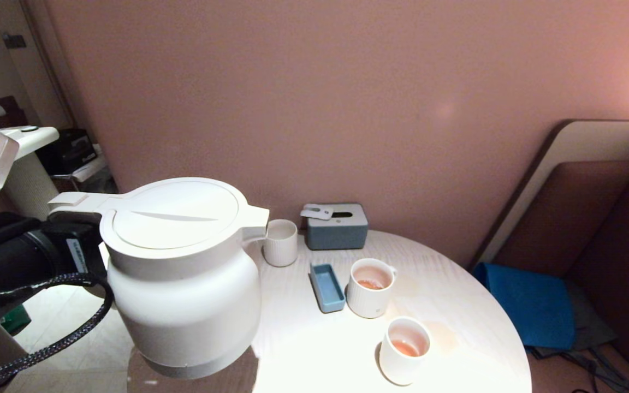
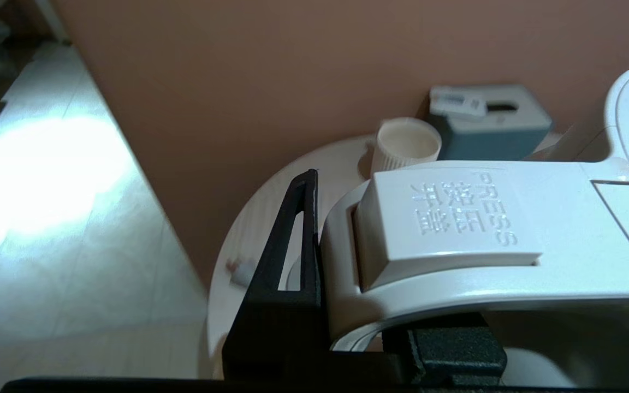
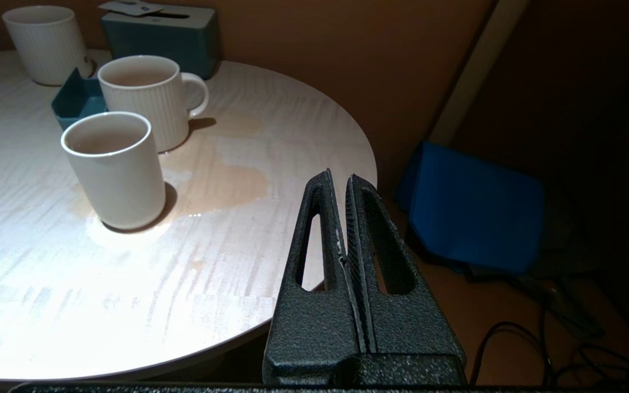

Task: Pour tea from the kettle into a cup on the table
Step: Put down the kettle on the table

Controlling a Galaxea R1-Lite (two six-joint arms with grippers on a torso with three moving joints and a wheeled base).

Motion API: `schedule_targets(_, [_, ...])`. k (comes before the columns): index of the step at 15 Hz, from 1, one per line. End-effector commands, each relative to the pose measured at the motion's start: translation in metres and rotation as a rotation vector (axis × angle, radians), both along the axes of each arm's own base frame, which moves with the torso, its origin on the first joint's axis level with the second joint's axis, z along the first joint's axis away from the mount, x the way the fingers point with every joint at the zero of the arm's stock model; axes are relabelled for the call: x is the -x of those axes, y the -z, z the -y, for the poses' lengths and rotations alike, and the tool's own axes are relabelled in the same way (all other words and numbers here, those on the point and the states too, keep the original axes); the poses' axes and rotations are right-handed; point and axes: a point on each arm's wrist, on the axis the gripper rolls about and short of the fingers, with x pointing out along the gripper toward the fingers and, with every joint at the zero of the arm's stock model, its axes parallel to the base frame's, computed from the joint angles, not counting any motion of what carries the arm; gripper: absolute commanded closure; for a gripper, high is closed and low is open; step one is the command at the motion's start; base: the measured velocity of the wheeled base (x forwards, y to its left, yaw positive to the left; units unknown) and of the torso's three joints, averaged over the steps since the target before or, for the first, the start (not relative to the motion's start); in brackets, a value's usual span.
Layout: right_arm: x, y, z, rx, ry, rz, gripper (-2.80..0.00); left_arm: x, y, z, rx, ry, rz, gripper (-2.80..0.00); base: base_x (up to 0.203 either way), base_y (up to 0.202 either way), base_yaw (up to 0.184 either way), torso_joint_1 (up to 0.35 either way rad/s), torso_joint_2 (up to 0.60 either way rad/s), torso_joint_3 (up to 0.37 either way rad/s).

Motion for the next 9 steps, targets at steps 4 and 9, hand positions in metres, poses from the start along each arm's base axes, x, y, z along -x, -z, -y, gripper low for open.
schedule_targets(4, [0.000,0.000,0.000,0.000,-0.001,-0.002,0.00,-0.048,0.016,-0.009,-0.003,-0.009,-0.052,0.00,0.000,0.000,0.000,0.000,0.00,0.000])
schedule_targets(9, [0.000,0.000,0.000,0.000,-0.001,-0.002,0.00,-0.079,0.044,-0.012,-0.008,0.005,-0.099,0.00,0.000,0.000,0.000,0.000,0.00,0.000])
